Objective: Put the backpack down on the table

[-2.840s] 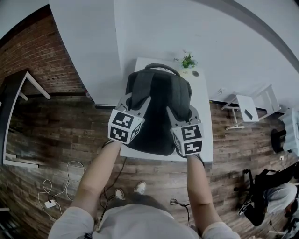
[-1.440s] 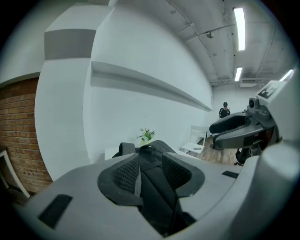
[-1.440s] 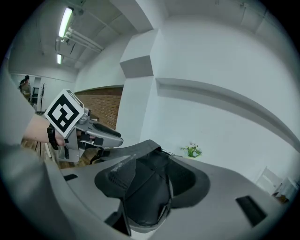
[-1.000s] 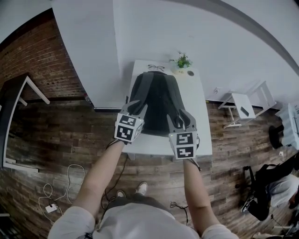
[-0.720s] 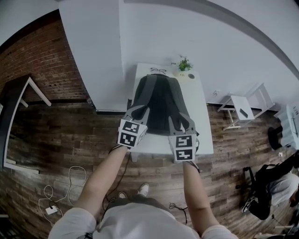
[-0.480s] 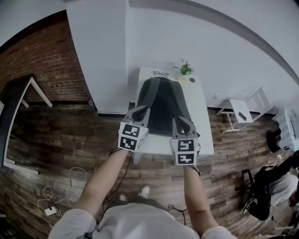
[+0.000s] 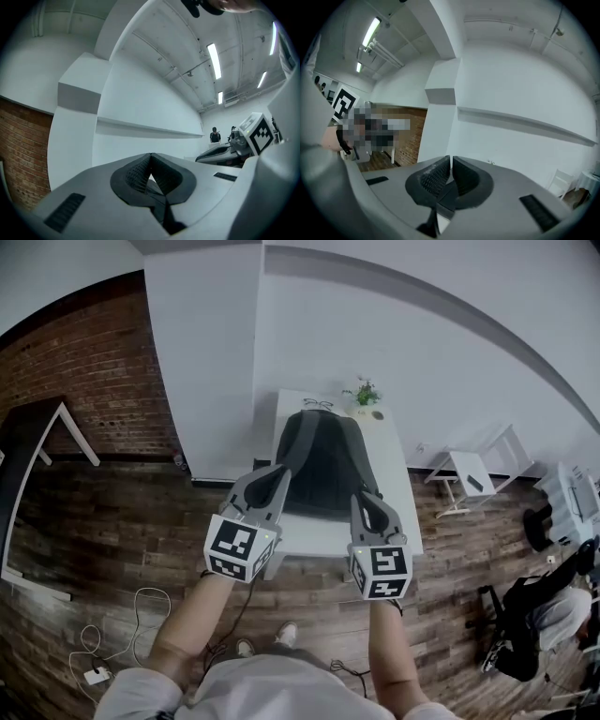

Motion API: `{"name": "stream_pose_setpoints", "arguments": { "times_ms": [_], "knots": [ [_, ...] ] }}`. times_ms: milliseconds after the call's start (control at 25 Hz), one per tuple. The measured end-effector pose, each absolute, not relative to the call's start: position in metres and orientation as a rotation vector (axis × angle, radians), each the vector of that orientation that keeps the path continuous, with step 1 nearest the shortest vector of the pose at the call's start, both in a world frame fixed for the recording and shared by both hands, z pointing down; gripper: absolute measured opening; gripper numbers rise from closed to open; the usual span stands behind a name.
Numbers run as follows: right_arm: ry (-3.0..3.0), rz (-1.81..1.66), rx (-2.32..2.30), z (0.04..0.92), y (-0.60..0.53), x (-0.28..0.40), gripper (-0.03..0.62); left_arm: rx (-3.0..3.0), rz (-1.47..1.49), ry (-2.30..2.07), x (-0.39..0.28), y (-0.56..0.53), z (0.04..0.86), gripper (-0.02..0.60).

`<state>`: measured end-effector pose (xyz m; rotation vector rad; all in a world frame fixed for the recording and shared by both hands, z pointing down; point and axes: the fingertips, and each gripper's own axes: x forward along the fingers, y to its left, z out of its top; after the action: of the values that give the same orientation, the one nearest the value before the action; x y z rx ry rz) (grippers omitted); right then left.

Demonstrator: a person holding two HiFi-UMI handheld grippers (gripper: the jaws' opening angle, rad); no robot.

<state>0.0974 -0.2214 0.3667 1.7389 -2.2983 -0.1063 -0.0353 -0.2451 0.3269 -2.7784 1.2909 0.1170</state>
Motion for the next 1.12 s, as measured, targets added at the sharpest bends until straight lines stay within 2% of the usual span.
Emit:
{"name": "stream_pose_setpoints", "arguments": {
  "times_ms": [400, 840, 1120],
  "knots": [
    [-2.362, -0.167, 1.834, 0.319, -0.172, 0.097, 0.048, -2.722, 0.257, 1.242, -0.08, -0.183, 0.275, 0.017],
    [-2.411, -0.296, 1.871, 0.278, -0.132, 0.111, 0.046, -2.715, 0.388, 1.147, -0.082, -0.14, 0.232, 0.017],
    [-2.397, -0.271, 1.926, 0.275, -0.106, 0.142, 0.047, -2.71, 0.386, 1.198, -0.098, -0.121, 0.227, 0.017]
  ]
}}
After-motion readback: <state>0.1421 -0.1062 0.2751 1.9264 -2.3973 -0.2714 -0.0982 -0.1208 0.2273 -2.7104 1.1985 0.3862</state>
